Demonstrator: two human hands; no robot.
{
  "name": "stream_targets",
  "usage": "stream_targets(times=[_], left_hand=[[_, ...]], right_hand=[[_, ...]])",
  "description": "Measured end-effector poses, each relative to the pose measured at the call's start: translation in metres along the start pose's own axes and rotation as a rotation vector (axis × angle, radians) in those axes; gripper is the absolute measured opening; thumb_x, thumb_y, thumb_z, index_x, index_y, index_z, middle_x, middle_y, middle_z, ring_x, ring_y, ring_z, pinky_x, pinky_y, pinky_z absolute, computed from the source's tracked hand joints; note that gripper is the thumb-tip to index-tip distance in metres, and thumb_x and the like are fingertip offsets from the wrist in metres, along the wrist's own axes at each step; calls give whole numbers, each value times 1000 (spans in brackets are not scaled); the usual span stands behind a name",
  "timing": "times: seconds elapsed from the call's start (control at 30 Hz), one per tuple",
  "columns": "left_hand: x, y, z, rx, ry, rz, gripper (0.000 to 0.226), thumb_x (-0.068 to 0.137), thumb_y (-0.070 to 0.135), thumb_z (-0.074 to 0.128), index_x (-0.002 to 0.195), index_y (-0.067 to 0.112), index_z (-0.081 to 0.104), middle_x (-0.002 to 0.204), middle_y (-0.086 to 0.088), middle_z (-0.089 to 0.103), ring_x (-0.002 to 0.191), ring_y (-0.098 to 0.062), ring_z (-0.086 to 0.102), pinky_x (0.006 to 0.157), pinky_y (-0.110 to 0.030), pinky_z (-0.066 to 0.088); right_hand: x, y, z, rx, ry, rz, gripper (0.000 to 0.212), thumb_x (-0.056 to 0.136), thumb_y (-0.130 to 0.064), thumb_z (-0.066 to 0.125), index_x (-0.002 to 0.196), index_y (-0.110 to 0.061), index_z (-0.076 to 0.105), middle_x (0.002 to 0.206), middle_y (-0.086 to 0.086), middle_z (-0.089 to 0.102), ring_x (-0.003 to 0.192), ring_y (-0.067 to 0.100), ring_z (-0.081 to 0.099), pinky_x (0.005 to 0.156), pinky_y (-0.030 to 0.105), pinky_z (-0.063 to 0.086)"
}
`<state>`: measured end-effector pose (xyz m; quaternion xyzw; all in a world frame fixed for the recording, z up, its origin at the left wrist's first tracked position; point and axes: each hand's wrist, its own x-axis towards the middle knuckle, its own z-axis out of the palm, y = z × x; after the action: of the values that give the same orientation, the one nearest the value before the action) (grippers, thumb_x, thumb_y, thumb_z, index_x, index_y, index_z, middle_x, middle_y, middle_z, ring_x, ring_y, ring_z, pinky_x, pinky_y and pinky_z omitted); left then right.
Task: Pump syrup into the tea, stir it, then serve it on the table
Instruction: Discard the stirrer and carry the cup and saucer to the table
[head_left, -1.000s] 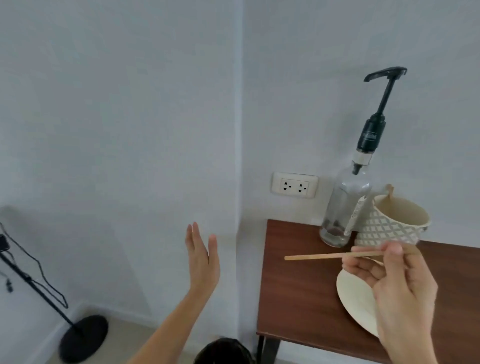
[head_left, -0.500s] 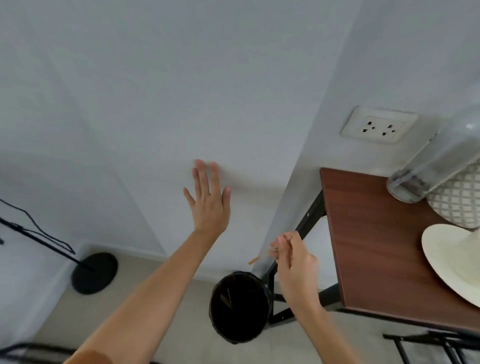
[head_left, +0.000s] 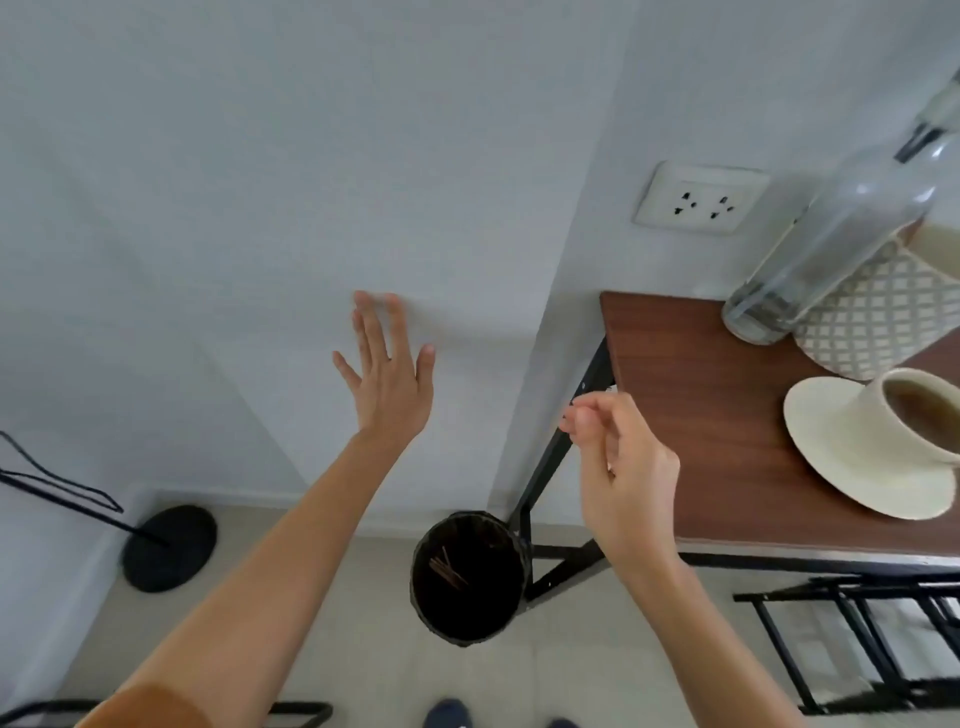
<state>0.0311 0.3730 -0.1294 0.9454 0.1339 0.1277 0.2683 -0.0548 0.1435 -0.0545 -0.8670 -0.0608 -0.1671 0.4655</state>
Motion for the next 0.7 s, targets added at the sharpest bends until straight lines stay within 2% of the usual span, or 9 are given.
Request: stream_targets(times=[0.13, 0.2, 0.27, 0.4, 0.5, 0.57, 0.63, 0.7], left_hand=[[-11, 37, -2, -118, 0, -6, 70, 110, 45, 26, 162, 16, -11, 171, -11, -20, 160, -30, -11, 122, -70, 2], [-21, 72, 1, -199, 0, 48, 70, 109, 44, 26, 162, 17, -10, 172, -8, -18, 160, -27, -12, 124, -66, 0], [-37, 114, 5, -304, -20, 93, 70, 109, 45, 27, 163, 19, -9, 173, -4, -15, 160, -22, -13, 125, -60, -3], [-79, 204, 18, -467, -102, 199, 71, 104, 47, 25, 163, 16, 0, 174, -1, -2, 160, -16, -6, 130, -51, -1], [-114, 254, 43, -489, -231, 280, 69, 104, 51, 28, 164, 25, 4, 173, 6, 6, 155, -4, -2, 130, -46, 0], [-131, 277, 64, -401, -355, 309, 71, 104, 55, 34, 163, 32, 3, 173, 9, 5, 155, -2, -5, 127, -43, -7], [-141, 294, 83, -258, -420, 306, 74, 104, 56, 38, 164, 30, 3, 174, 5, 4, 159, -11, -5, 126, -48, -8], [-146, 311, 96, -146, -416, 268, 72, 105, 55, 36, 164, 26, 6, 174, 0, 7, 161, -19, -2, 126, -54, -7]], right_hand=[[5, -7, -63, 42, 126, -48, 15, 101, -27, 53, 96, -21, 65, 84, -11, 76, 73, 18, 74, 66, 33, 59], [7, 2, -96, 33, 180, -46, 13, 99, -23, 55, 95, -18, 67, 82, -11, 75, 73, 14, 74, 67, 38, 61], [9, 15, -128, 25, 221, -39, 11, 98, -20, 59, 91, -20, 67, 80, -10, 74, 74, 11, 73, 67, 34, 60], [8, 48, -188, -3, 347, -34, 12, 97, -21, 61, 92, -32, 62, 84, -16, 72, 87, -1, 69, 71, 5, 49], [11, 88, -233, -55, 429, -6, 13, 100, -22, 58, 96, -34, 59, 86, -19, 68, 82, -2, 64, 65, 5, 45], [20, 121, -260, -93, 419, 73, 11, 101, -17, 55, 100, -26, 61, 87, -11, 68, 74, 3, 61, 63, 9, 41], [31, 152, -279, -137, 309, 207, 13, 101, -12, 53, 108, -13, 63, 98, 2, 69, 85, 13, 62, 71, 16, 40], [42, 176, -289, -192, 135, 317, 18, 101, -11, 52, 116, -6, 61, 109, 10, 68, 97, 22, 60, 80, 24, 40]])
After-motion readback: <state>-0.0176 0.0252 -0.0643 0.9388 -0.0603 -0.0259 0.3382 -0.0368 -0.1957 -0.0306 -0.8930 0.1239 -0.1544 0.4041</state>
